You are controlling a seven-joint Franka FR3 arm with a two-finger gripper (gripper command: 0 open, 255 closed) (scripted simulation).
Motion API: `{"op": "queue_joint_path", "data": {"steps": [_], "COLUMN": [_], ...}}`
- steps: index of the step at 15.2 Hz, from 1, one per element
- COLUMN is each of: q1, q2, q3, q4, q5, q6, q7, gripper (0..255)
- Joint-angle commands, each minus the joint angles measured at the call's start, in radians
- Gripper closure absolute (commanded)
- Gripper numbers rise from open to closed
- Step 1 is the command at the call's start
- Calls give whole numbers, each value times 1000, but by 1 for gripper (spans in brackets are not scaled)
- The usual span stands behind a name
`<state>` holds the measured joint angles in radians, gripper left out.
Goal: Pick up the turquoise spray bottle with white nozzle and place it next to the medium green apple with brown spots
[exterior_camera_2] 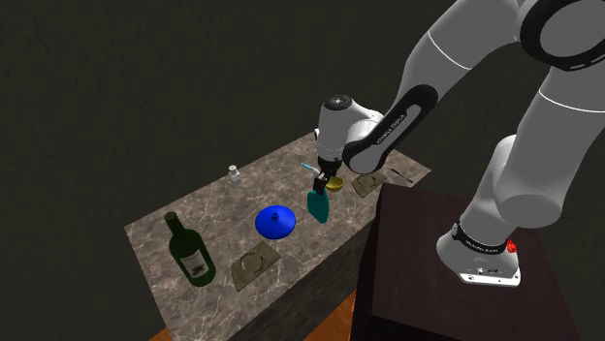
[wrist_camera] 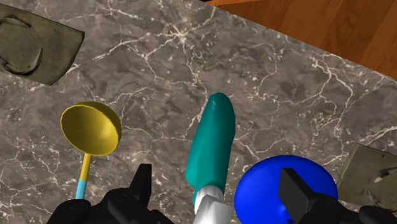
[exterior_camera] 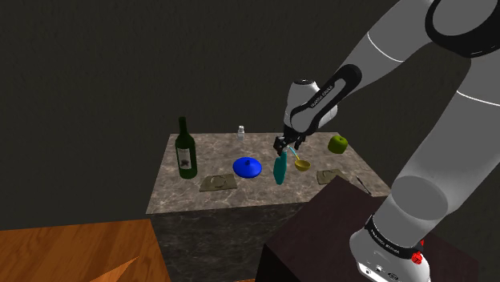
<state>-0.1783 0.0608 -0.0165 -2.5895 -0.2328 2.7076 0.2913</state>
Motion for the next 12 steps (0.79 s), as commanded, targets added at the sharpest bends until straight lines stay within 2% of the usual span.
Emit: {"op": "queue_joint_path", "data": {"steps": [1, 10, 12], "q1": [0, 0, 0], "q2": [0, 0, -29], "q3": [0, 0, 2], "q4": [0, 0, 1], "q5": [0, 0, 12], "q6": [0, 0, -29], "q7": [0, 0, -11], "gripper": [255, 255, 255]}}
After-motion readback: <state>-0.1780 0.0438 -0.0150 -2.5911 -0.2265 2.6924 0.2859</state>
